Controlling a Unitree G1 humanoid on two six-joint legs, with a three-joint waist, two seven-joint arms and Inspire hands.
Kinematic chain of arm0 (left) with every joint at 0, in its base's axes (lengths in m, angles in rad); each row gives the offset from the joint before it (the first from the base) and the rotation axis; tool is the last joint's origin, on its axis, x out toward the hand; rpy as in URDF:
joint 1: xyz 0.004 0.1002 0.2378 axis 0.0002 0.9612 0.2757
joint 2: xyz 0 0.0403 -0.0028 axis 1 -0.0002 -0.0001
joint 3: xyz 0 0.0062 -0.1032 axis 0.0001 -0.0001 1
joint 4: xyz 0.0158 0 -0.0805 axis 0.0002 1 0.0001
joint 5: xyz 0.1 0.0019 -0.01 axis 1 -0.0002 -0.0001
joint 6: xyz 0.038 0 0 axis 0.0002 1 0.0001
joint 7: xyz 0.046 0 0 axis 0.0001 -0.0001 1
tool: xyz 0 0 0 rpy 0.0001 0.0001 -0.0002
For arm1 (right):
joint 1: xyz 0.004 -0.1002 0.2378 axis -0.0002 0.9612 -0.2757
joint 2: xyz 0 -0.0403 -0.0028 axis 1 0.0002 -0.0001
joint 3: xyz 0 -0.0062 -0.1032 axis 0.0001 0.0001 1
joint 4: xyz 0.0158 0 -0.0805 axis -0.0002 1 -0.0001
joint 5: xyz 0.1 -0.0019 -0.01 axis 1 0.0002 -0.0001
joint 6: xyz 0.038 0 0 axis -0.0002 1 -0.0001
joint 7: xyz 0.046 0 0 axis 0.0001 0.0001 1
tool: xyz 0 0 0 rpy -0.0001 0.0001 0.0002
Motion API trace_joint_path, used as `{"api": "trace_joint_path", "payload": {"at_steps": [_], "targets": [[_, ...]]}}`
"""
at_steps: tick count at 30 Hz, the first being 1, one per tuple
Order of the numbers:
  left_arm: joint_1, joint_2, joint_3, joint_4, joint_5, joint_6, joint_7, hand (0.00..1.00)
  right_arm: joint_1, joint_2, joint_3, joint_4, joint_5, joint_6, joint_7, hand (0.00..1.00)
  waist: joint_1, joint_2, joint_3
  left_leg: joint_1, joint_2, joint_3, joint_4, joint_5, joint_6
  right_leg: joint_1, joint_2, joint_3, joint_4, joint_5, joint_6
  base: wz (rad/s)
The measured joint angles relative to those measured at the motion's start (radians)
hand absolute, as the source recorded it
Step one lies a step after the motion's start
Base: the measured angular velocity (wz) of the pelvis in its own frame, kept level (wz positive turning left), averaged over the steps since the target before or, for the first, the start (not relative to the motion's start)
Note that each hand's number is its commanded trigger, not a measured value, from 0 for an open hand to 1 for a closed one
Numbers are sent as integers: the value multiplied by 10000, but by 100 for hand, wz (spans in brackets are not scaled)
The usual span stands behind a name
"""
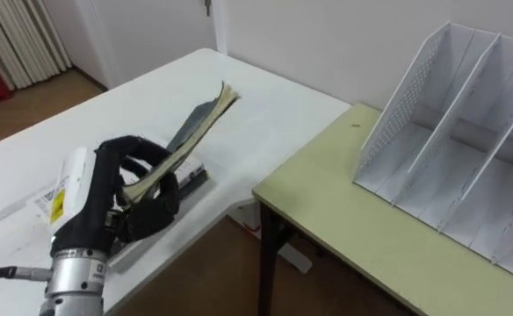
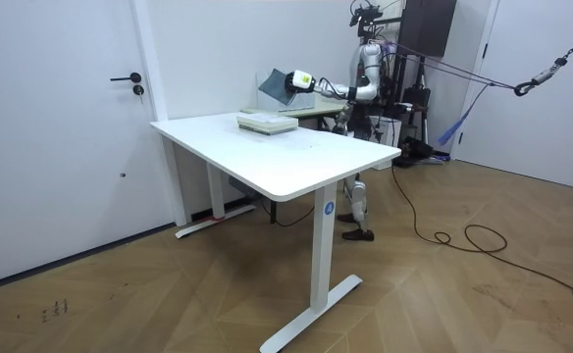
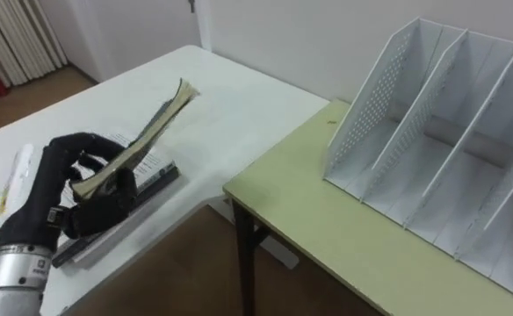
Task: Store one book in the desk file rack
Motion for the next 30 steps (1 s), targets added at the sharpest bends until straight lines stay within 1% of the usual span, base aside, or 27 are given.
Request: {"api": "trace_joint_path", "payload": {"at_steps": [1,3,4,5,6,7,10,11,15,17,20,23,24,25,26,29,30], "targets": [[0,-1,1,-4,-82,-84,-4,100,17,-21,-14,-478,-183,-50,82,0,-2,-8,5,27,0,1,-9,0,0,3,10,37,-3,0,0,-15],[1,-4,-44,-25,-581,-127,-47,100,54,71,-37,-1291,-111,-259,188,0,-5,-34,8,51,5,6,-9,0,0,18,20,50,-18,5,-7,-13],[0,-4,-87,-115,-1141,-129,-109,100,153,151,25,-1966,29,-420,258,0,-6,-47,0,58,8,27,-9,-1,0,25,28,63,-26,11,-11,0],[2,-3,-92,-277,-1663,-144,-179,100,232,247,108,-2564,56,-659,389,0,-6,-53,-2,79,11,27,-9,-1,0,48,26,49,-24,14,-11,0],[1,-3,-90,-347,-1888,-183,-184,100,242,294,173,-2776,58,-765,457,0,-6,-53,-2,95,11,18,-8,-1,0,67,23,37,-23,15,-11,4],[1,0,-98,-421,-2331,-366,-184,100,264,357,325,-3093,67,-940,604,0,-7,-53,-2,159,14,21,-9,-1,-1,136,12,28,-25,16,-10,4],[3,3,-159,-465,-3117,-785,-223,100,440,379,590,-3899,57,-1012,997,0,57,2,-29,203,26,35,-11,-1,0,192,-17,-1,-25,17,1,3],[4,2,-160,-465,-3411,-830,-272,100,445,384,620,-4103,55,-1015,1116,0,65,13,-27,195,16,35,-11,-1,0,177,-27,-23,-16,18,6,6],[40,-25,-159,-464,-4585,-843,-768,100,663,380,619,-4826,66,-1023,1527,0,118,8,-31,205,0,73,-16,-1,1,147,-23,40,-3,20,11,1],[44,-14,-155,-459,-5416,-891,-1290,100,739,339,616,-5129,398,-1032,1919,0,171,8,-32,218,-3,58,-16,-1,1,161,-27,48,66,23,16,0],[48,-1,-161,-457,-6151,-948,-1786,100,857,237,604,-5867,751,-1032,2323,0,232,13,-33,218,-12,40,6,-1,2,108,-29,87,164,19,13,-5],[82,-7,-210,-432,-7156,-948,-2442,100,854,302,382,-6803,2036,-1031,2840,0,134,-1,-30,258,3,67,18,1,3,71,-30,101,208,19,13,0],[131,-5,-210,-431,-7668,-947,-2725,100,854,320,354,-7156,2828,-1023,3040,0,162,1,-30,314,15,74,17,1,4,166,-27,127,228,18,11,-8],[213,-2,-215,-427,-8142,-947,-2962,100,857,319,361,-7500,3603,-1023,3255,0,161,0,22,396,33,106,14,1,4,207,-23,189,265,11,9,-12],[293,-3,-214,-423,-8481,-945,-3145,100,851,341,362,-7776,4154,-1025,3445,0,168,-10,27,412,48,106,15,1,4,215,-26,222,316,-6,8,-11],[301,-3,-186,-328,-8890,-940,-3684,100,820,368,290,-7927,5373,-1023,3876,0,168,-73,59,421,43,112,20,1,5,83,-29,255,314,-11,8,-4],[325,6,-145,-245,-9230,-929,-4018,100,821,366,190,-7926,6025,-988,4136,0,211,-79,63,408,34,72,20,1,5,44,-28,301,338,-10,9,-7]]}}
